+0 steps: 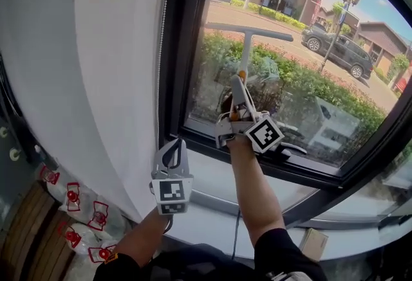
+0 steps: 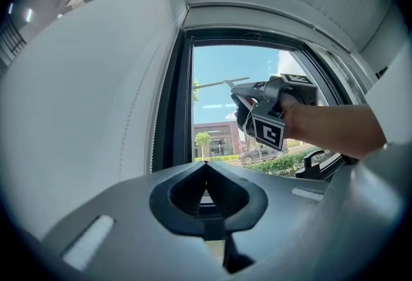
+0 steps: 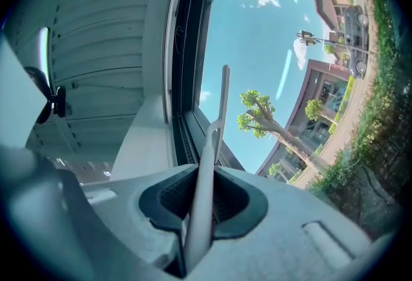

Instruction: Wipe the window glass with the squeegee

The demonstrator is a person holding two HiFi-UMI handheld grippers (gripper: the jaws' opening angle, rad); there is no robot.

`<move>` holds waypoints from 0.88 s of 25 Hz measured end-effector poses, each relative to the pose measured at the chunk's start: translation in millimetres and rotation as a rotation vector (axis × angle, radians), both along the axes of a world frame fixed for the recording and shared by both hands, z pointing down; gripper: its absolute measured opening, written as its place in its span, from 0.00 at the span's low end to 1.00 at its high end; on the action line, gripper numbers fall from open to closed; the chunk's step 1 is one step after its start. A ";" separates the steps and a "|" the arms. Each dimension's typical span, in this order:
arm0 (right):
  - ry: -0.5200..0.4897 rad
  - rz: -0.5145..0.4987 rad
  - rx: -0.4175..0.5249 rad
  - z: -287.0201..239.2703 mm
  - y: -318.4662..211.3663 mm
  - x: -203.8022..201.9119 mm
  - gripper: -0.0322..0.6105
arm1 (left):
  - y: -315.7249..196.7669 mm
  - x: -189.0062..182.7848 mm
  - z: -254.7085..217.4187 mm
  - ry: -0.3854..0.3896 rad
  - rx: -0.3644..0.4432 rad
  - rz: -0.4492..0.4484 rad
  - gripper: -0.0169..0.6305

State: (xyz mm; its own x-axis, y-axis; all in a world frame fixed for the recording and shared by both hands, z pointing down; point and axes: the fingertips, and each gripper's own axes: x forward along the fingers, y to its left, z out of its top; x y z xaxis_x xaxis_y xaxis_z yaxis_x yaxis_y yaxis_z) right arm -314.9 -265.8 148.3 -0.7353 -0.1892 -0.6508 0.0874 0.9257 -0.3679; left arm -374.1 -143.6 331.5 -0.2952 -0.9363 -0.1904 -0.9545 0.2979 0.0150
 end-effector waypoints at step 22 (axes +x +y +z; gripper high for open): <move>0.018 0.135 0.091 -46.5 -10.3 50.4 0.13 | 31.0 -2.7 -32.5 -0.071 0.098 0.091 0.05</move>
State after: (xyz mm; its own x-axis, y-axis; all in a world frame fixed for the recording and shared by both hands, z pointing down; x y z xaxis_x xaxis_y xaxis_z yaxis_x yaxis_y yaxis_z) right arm -264.5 -276.1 101.8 -0.7189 -0.2282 -0.6566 -0.0463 0.9582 -0.2823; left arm -376.8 -112.6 298.9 -0.1923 -0.9345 -0.2997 -0.9773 0.2102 -0.0283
